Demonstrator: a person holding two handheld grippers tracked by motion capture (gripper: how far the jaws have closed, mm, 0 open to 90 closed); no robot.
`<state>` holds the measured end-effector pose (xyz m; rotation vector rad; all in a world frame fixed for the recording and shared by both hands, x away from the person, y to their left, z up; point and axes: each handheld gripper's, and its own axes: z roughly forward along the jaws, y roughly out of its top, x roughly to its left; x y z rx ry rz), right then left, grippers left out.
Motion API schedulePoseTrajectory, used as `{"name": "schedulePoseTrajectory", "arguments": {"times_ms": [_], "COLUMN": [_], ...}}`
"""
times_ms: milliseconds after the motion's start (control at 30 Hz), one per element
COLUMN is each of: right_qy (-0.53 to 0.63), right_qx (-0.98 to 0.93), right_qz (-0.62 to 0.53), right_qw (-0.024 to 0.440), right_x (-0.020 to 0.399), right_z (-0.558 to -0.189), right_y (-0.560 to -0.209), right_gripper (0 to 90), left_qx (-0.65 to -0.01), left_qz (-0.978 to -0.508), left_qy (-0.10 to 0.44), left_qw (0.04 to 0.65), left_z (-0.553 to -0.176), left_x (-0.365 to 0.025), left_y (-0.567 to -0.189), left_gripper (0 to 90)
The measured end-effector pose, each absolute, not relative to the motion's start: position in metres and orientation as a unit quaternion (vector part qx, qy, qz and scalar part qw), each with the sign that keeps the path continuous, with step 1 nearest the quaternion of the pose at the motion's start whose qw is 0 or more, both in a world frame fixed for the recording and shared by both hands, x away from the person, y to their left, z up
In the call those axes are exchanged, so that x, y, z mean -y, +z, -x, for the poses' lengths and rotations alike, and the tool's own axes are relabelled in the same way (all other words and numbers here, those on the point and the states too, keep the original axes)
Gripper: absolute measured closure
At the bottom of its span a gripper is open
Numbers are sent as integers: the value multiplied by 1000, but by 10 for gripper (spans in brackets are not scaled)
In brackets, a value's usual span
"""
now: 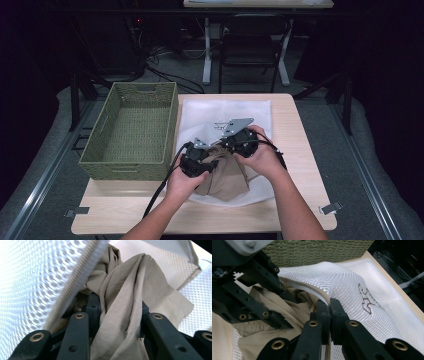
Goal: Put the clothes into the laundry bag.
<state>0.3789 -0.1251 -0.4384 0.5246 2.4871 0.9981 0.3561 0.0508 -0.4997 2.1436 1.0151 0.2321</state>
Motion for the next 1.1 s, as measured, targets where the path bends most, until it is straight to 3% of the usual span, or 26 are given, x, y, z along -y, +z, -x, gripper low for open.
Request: {"name": "schedulePoseTrajectory", "arguments": {"times_ms": [267,500,833,1100], "right_qy": [357,358,358,359], "right_qx": [-891,-890,-890,-890], "right_qz": [-193,-194,-192,-191], "right_qw": [204,204,205,206], "right_x": [127,128,127,128], "right_z": [-381,-380,-380,-380], "right_y": [-440,-439,-439,-438], "right_gripper": [878,878,878,878], "left_qx": [-395,-380,-379,-382], "left_qz": [-839,-844,-857,-859], "left_qy": [97,104,75,68], "left_qw": [362,364,341,334], "left_z": [-343,-325,-320,-322], "left_x": [-54,-63,-65,-66], "left_y": [-492,-480,-500,-511], "left_gripper": [465,357,364,487]}}
